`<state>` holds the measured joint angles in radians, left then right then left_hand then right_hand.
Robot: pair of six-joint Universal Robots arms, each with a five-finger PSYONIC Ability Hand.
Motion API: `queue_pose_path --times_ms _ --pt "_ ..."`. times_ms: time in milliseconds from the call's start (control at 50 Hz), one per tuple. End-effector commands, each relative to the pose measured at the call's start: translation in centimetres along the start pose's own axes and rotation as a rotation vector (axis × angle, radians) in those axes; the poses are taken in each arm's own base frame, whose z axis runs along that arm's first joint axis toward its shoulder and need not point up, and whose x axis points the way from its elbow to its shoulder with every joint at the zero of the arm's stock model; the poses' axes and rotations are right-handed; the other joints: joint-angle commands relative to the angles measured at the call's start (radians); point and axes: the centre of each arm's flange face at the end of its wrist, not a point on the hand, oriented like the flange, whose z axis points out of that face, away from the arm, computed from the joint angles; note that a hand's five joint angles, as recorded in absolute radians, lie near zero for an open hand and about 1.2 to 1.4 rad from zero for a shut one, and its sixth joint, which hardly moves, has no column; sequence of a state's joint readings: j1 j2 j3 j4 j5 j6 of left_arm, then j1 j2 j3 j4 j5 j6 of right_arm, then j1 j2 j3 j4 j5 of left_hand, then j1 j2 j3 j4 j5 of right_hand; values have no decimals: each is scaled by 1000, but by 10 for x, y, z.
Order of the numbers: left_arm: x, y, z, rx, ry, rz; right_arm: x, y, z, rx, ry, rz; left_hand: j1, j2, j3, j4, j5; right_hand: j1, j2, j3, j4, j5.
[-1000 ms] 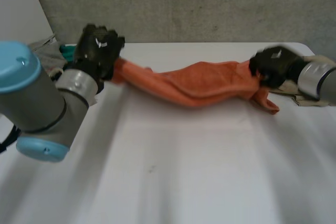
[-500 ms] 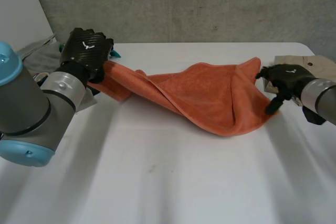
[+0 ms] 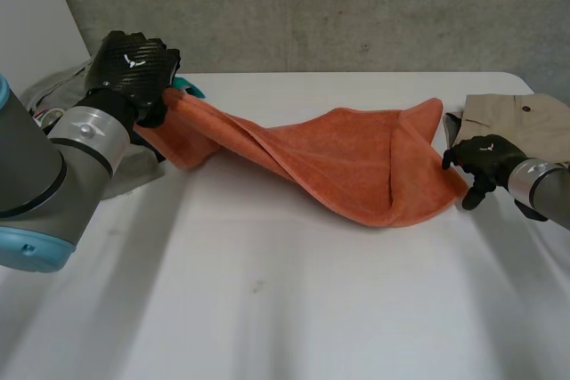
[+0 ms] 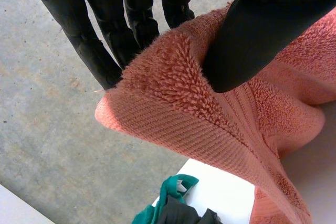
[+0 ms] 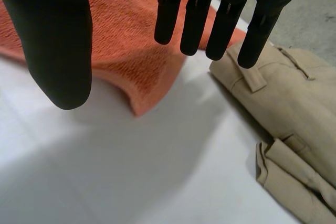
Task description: Fold the laundry.
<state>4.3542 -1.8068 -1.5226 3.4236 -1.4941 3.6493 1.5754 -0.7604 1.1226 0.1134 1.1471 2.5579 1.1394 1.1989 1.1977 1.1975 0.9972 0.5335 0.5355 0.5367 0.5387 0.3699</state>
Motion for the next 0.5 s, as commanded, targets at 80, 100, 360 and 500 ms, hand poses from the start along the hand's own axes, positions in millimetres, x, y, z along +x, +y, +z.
queue_pose_path --times_ms 80,100,360,500 --pt "-3 2 1 -4 -9 1 0 4 17 58 28 3 257 197 199 199 225 105 103 102 100 94" --pt "-3 2 1 -4 -9 1 1 4 18 60 29 -1 257 197 199 199 225 108 106 105 103 97" --pt "-2 3 0 -12 1 0 1 4 28 76 40 -13 257 197 199 199 225 861 859 858 856 850" --pt "-2 6 -4 -57 17 4 7 -25 0 67 31 63 257 197 199 199 225 863 861 860 858 852"
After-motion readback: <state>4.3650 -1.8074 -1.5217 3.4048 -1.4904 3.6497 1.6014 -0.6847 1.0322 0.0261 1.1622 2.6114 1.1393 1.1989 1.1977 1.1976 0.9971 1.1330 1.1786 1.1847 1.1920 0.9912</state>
